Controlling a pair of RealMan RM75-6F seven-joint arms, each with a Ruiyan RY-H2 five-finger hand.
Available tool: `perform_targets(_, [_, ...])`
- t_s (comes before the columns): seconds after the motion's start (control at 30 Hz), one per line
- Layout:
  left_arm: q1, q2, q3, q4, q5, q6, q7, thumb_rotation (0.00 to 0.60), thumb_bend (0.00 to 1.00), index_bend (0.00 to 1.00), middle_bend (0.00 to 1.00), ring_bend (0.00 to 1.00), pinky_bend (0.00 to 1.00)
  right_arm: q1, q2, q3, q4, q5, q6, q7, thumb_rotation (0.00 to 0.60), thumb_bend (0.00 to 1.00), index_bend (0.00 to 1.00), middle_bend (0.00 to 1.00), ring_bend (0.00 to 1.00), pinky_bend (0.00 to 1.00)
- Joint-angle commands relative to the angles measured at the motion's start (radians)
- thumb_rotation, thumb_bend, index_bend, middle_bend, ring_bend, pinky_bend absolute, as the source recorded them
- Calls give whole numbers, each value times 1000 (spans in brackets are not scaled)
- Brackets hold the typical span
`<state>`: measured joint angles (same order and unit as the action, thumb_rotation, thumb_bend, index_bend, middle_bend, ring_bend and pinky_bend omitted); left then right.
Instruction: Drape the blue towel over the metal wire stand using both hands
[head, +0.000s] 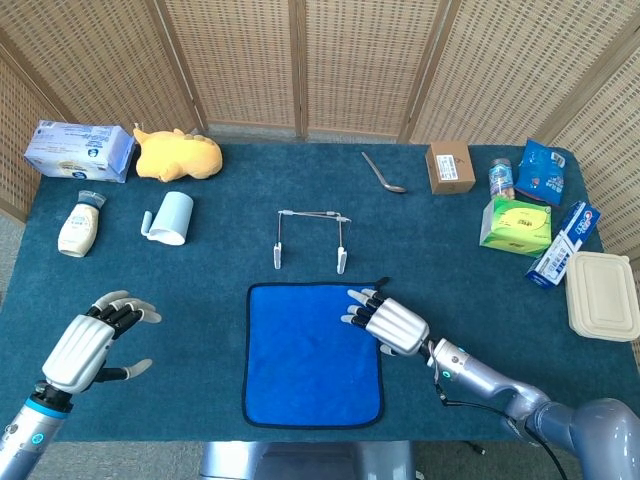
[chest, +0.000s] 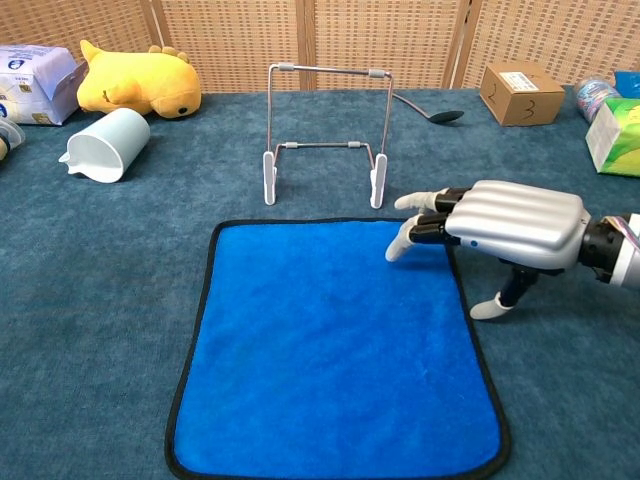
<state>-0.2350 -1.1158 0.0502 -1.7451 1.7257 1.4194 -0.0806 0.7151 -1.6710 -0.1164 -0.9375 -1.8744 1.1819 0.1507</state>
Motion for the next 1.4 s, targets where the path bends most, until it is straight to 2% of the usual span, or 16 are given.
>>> perform_targets(0.03, [1, -2, 1, 5, 0, 2, -6, 600, 181, 346, 344, 296, 178, 5, -1, 0, -6, 4, -4, -7, 600, 124, 231, 253, 55, 195])
perform_targets(0.5, [8, -12, 5, 46, 3, 20, -50, 600, 181, 346, 342, 296, 175, 32, -16, 22, -72, 32, -28, -70, 600, 118, 233, 254, 52, 189])
perform_targets(0.8, [13, -12, 8, 61, 6, 31, -68, 600, 182, 345, 342, 296, 175, 33, -33, 20, -71, 43, -33, -83, 600, 170, 239, 253, 52, 189])
perform_targets(1.03, [17, -11, 10, 67, 8, 38, -76, 600, 181, 345, 342, 295, 175, 35, -47, 23, -71, 44, -22, -83, 600, 247, 376, 256, 63, 189])
perform_targets(1.4, [21, -10, 11, 71, 5, 43, -76, 600, 181, 345, 342, 295, 175, 38, -62, 19, -62, 45, -14, -70, 600, 280, 602, 288, 104, 203])
